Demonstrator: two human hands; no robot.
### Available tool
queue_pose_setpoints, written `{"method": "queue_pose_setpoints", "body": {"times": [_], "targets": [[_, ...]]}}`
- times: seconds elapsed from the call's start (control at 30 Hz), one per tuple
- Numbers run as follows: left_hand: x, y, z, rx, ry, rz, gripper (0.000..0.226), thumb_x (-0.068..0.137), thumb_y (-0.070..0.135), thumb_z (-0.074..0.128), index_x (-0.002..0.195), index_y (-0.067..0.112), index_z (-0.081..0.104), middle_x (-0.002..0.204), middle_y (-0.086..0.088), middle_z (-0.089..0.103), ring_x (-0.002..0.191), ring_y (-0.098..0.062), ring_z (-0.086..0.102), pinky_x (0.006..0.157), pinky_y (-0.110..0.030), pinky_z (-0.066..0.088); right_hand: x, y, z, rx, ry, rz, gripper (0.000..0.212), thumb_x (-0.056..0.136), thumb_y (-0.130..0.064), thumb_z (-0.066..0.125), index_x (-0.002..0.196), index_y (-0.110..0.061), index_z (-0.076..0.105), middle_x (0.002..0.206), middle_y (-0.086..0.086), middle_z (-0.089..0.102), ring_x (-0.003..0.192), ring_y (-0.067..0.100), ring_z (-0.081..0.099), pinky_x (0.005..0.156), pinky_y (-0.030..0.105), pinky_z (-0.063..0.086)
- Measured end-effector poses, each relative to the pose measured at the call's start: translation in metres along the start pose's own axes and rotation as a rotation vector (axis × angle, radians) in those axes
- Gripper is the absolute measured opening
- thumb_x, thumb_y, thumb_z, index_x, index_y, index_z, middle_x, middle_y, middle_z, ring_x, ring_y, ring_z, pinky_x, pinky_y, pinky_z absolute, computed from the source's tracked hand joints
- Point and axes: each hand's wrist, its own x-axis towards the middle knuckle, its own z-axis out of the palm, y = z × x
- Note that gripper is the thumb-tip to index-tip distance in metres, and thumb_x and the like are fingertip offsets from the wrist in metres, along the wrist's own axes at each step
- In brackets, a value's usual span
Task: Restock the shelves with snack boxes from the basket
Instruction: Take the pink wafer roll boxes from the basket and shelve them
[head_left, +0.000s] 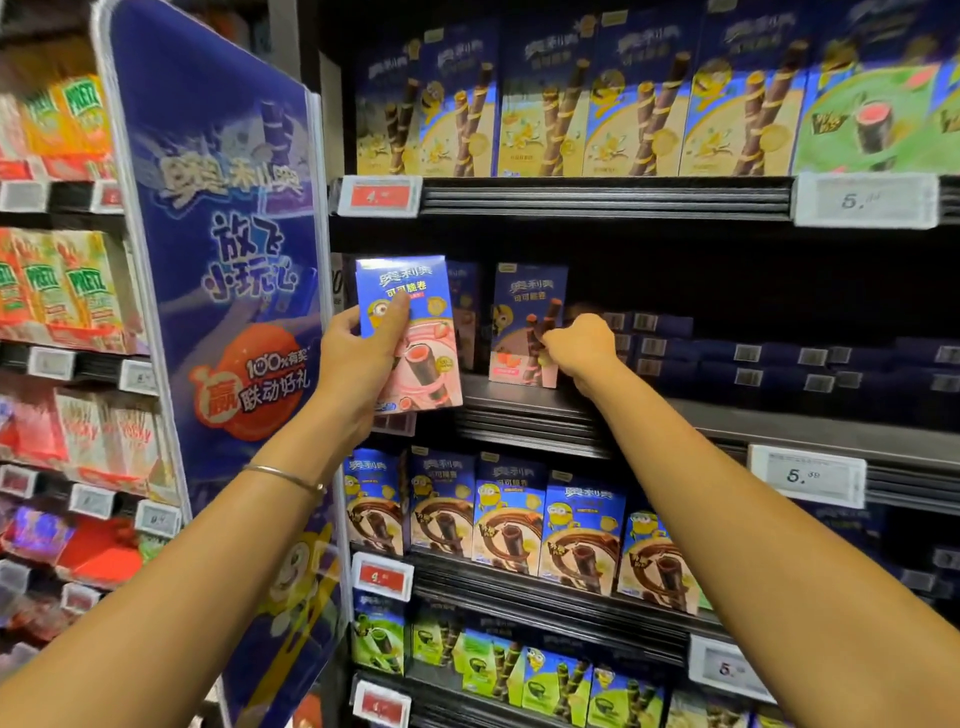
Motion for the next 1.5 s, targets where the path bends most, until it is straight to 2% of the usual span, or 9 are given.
{"method": "queue_pose_setpoints", "body": {"times": [0.33,0.4,0.57,0.83,0.97,1.1,1.27,1.37,1.5], "targets": [[0.015,-0.001,0.007,0.009,-0.007,-0.02,0.042,0.097,0.045,0.073,0.117,0.008,0.068,0.087,0.003,0.082,0.073,-0.012,0.079,0.057,-0.024,0.06,0.018,-0.016,0.026,-0.35,-0.144,0.0,0.025,0.102,-0.013,0.046,0.105,0.006,0.061,0.132,0.023,0.06,0.121,0.037,0.059,0.097,0.04,0.049],[0.016,-0.003,0.007,-0.006,-0.009,-0.039,0.039,0.098,0.045,0.073,0.114,0.01,0.068,0.089,0.0,0.082,0.073,-0.014,0.08,0.059,-0.028,0.062,0.021,-0.018,0.03,-0.346,-0.132,0.0,0.029,0.101,-0.011,0.047,0.124,0.005,0.056,0.135,0.023,0.056,0.124,0.037,0.057,0.1,0.041,0.048],[0.015,-0.002,0.008,-0.039,-0.002,-0.096,0.053,0.097,0.046,0.072,0.127,0.003,0.064,0.103,-0.01,0.082,0.084,-0.023,0.081,0.081,-0.044,0.067,0.022,-0.022,0.037,-0.424,-0.147,-0.034,0.014,0.101,-0.006,0.047,0.101,0.0,0.059,0.135,0.023,0.057,0.126,0.038,0.054,0.103,0.041,0.044],[0.01,0.002,0.009,-0.032,0.013,-0.119,0.052,0.099,0.046,0.07,0.129,0.004,0.062,0.11,-0.011,0.081,0.087,-0.022,0.08,0.071,-0.034,0.067,0.019,-0.019,0.037,-0.404,-0.144,-0.031,0.028,0.101,-0.008,0.046,0.12,0.005,0.062,0.127,0.022,0.062,0.118,0.036,0.059,0.099,0.039,0.048],[0.008,0.003,0.008,-0.04,0.017,-0.119,0.056,0.099,0.045,0.07,0.133,0.001,0.062,0.111,-0.013,0.08,0.089,-0.023,0.08,0.073,-0.036,0.067,0.012,-0.019,0.036,-0.294,-0.134,-0.016,0.017,0.101,-0.01,0.046,0.106,-0.002,0.06,0.124,0.021,0.062,0.111,0.034,0.06,0.092,0.035,0.047],[0.007,0.0,0.007,-0.05,0.018,-0.122,0.056,0.099,0.046,0.07,0.132,0.002,0.062,0.107,-0.01,0.081,0.083,-0.021,0.081,0.072,-0.036,0.066,0.006,-0.015,0.035,-0.015,-0.043,0.066,0.017,0.098,-0.014,0.051,0.085,-0.004,0.057,0.117,0.02,0.066,0.073,0.021,0.055,0.071,0.033,0.049],[0.005,-0.001,0.009,-0.061,0.022,-0.107,0.052,0.098,0.046,0.072,0.127,0.004,0.063,0.102,-0.007,0.082,0.079,-0.019,0.081,0.064,-0.031,0.064,-0.015,-0.021,0.024,0.23,0.16,-0.033,0.028,0.089,-0.031,0.066,0.106,-0.012,0.054,0.118,0.012,0.064,0.107,0.03,0.064,0.092,0.05,0.057],[0.001,0.002,0.014,-0.07,0.02,-0.095,0.043,0.097,0.046,0.072,0.118,0.01,0.063,0.105,-0.008,0.081,0.081,-0.019,0.081,0.069,-0.034,0.066,-0.036,-0.027,0.017,0.35,0.012,-0.098,0.043,0.093,-0.043,0.065,0.122,-0.012,0.06,0.123,0.006,0.066,0.113,0.024,0.064,0.098,0.05,0.054],[-0.014,0.003,0.029,-0.031,0.008,-0.057,0.047,0.096,0.049,0.073,0.123,0.014,0.06,0.111,-0.005,0.08,0.089,-0.019,0.081,0.073,-0.033,0.065,-0.066,-0.037,0.006,0.354,-0.189,-0.212,0.027,0.095,-0.047,0.062,0.105,-0.022,0.066,0.111,-0.003,0.071,0.105,0.015,0.067,0.098,0.047,0.055]]}}
